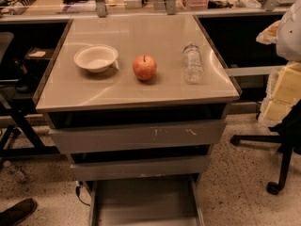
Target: Place water bottle into bottom drawer
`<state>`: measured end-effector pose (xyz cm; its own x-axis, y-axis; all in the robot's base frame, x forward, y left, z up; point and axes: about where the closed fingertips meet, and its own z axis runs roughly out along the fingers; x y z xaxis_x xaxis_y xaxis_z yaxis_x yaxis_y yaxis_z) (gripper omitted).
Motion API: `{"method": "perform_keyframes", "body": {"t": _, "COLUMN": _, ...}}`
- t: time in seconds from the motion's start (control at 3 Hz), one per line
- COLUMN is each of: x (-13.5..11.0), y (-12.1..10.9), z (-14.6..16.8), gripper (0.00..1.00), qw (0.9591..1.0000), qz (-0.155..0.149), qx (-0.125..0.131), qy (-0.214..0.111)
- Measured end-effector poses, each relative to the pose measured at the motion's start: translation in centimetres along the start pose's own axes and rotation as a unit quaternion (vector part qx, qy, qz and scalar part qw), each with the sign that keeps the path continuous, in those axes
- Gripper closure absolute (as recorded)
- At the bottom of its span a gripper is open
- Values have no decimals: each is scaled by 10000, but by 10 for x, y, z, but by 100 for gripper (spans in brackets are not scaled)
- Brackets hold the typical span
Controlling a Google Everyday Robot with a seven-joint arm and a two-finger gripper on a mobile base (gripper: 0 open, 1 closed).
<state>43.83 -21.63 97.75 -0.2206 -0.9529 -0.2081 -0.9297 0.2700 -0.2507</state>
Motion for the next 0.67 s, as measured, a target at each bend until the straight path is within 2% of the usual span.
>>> {"method": "perform_keyframes", "body": {"t": 0.33, "x": 0, "y": 0, "z": 0, "gripper": 0, "qw": 10000, "qz": 2, "qx": 0, "qy": 0}}
{"method": "perform_keyframes", "body": {"t": 0.67, "x": -4, "y": -7, "z": 2, "gripper": 0, "qw": 9998, "qz": 173, "qx": -11, "qy": -31}}
